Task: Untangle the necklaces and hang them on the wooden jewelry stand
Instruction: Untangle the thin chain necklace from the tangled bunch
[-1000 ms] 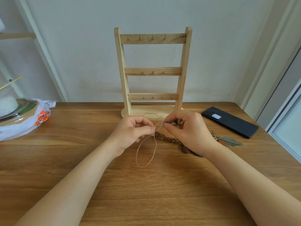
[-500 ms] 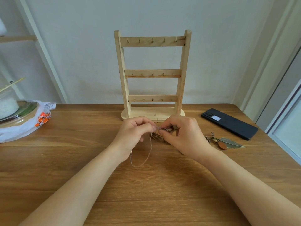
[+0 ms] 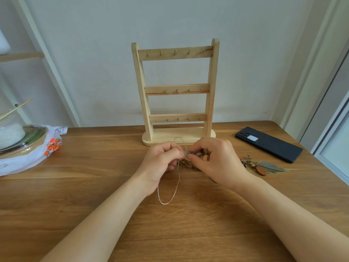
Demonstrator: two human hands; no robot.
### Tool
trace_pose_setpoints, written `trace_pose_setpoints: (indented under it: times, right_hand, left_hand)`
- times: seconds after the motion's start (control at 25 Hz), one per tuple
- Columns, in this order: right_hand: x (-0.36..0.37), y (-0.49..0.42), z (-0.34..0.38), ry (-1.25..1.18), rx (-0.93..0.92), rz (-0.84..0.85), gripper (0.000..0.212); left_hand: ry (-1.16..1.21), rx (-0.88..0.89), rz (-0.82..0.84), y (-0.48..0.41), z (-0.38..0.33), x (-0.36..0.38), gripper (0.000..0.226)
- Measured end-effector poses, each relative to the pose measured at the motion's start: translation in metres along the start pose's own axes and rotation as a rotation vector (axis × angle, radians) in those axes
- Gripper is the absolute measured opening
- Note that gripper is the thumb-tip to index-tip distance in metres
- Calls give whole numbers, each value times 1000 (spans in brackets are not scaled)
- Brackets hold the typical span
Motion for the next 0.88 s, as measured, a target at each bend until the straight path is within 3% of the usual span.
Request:
trace_pose_setpoints:
  times: [0.24,0.44,0.52,0.6,0.72,0.88]
  right_hand:
    - [-2,-1,-3,-18,7,-32,6]
    - [-4,-3,-11,-10,48,-35,10]
    - [-5,-4,-15,-1,62,-26,10]
    - [-10,-5,-26,30,119,-21,10]
    - [-26,-6,-44,35,223,-53,3]
    - [-27,-8,-41,9,205,-25,4]
  left_hand:
    - [63,-15,-3,-2,1,-4,7]
    - [185,-13,313,2,-2,11,14]
    - [208,1,358,2,-4,11,20]
    - [357,8,260,0,-9,-1,29]
    - [731,22,-26,-3,-14,-40,31]
    - [874,2,-239,-9,-9,-63,27]
Point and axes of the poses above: each hand's wrist, its own y-axis away from the middle knuckle, its own x-axis out of the palm, z = x × y, the point moved 6 cm from there along -y, towards the middle knuckle, and after that the axes turned 5 degrees about -y, right-handed, at the moved point
